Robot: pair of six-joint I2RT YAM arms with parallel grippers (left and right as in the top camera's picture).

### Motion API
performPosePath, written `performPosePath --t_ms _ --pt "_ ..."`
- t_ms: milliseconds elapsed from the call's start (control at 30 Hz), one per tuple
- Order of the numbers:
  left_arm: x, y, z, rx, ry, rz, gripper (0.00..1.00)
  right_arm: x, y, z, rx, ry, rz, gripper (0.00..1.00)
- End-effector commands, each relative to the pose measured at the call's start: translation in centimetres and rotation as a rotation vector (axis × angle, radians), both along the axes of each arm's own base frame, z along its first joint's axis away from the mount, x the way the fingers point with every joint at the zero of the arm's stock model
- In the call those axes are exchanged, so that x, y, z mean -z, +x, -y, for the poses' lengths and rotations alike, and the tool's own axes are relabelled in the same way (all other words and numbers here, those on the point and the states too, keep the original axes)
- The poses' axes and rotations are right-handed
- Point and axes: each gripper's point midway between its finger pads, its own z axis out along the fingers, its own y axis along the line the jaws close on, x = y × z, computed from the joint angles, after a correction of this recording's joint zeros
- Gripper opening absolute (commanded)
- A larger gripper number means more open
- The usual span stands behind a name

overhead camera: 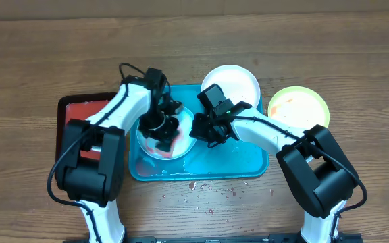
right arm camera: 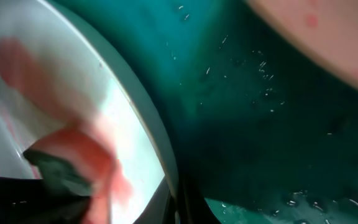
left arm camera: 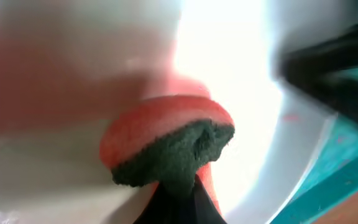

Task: Clean dirty plates on tray and stack at the side
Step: 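Scrub the light blue plate with the sponge while right gripper holds it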

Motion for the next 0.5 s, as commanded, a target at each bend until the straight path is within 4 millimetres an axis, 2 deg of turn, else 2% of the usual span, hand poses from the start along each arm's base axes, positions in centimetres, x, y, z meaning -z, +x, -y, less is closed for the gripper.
performPosePath --t_ms 0,67,133,233,333,433,467 --pt "1.2 2.6 0.0 -0.070 0.033 0.087 0.04 1.2 0.0 0.8 0.024 -0.033 -0.015 0.04" --pt "1.6 5.4 -3.1 -0.284 0.219 0.186 0.04 1.2 0.0 0.8 0.024 -0.033 -0.015 0.04" --pt "1.0 7.6 -7.9 -0.574 0.468 0.320 0.04 1.2 0.0 0.8 0.024 -0.033 -0.015 0.04" --pt "-0.6 7.6 -12.2 -0.861 0.685 0.436 0.04 1.2 0.0 0.8 0.021 -0.034 -0.013 0.04" --pt "-0.2 6.2 -11.9 -0.853 0.689 0.370 0.04 1.2 0.0 0.8 0.020 -0.033 -0.013 0.04" --pt "1.0 3.7 -9.3 -0.714 0.591 0.195 0.04 1.2 0.0 0.8 0.020 -0.032 -0.012 0.04" --pt "1.3 2.7 -7.7 -0.646 0.520 0.120 0.05 1.2 0.0 0.8 0.020 -0.031 -0.014 0.04"
